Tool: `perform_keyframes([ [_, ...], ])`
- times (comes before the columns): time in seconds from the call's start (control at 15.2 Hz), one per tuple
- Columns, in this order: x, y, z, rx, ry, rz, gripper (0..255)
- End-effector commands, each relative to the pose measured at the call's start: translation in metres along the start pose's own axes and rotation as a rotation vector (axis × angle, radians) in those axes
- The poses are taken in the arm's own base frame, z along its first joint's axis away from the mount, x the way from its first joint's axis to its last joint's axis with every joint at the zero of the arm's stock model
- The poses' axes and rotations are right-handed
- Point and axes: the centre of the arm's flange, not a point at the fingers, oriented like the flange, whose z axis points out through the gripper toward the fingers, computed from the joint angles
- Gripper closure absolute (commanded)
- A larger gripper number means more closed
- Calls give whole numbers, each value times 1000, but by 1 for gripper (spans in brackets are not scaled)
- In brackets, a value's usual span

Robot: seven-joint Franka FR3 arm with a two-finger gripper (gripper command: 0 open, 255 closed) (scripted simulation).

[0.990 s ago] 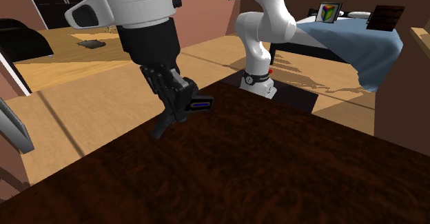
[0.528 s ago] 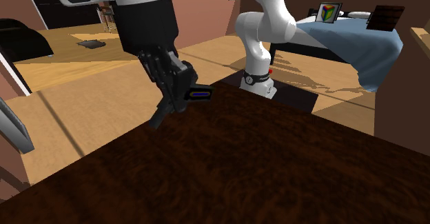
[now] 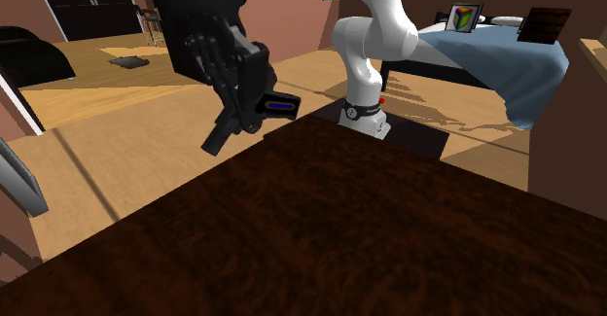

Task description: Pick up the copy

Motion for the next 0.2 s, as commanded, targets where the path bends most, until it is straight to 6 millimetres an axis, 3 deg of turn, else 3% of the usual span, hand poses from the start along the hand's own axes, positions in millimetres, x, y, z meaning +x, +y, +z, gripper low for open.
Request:
perform_keyframes([
  [0.0, -1, -1, -10, 0, 0, 0, 255],
  [0.13, -1, -1, -11, 0, 0, 0, 255],
])
